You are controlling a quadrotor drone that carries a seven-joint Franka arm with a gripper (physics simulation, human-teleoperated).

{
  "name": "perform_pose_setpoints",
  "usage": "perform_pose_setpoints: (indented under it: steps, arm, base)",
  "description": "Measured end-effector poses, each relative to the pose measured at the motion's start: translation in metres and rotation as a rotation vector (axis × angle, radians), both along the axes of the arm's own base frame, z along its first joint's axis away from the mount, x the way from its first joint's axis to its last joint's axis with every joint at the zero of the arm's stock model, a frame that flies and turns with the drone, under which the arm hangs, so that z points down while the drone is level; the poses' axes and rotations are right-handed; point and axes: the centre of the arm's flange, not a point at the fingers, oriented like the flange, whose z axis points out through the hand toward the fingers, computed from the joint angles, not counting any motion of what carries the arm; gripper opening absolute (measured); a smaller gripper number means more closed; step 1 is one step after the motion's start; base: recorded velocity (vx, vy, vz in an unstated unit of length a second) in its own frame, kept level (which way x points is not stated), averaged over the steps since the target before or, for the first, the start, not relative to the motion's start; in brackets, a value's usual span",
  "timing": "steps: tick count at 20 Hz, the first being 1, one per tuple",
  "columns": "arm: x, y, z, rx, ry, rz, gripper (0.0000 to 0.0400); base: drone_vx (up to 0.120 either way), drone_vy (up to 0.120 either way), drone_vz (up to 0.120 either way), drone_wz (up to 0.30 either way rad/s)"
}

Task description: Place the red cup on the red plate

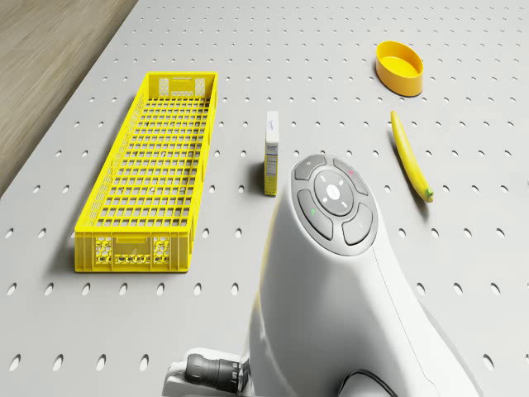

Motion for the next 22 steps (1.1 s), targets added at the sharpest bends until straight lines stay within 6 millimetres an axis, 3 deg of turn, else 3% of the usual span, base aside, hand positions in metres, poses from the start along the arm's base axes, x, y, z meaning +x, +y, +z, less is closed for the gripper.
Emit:
perform_pose_setpoints:
  steps: [8,22]
  arm:
    - [0.000,-0.012,-0.002,-0.124,0.004,-0.003,0.0400]
    - [0.000,-0.016,-0.002,-0.160,0.005,-0.004,0.0400]
  base:
    - [0.000,0.000,-0.120,0.000]
    - [0.000,0.000,-0.120,0.000]
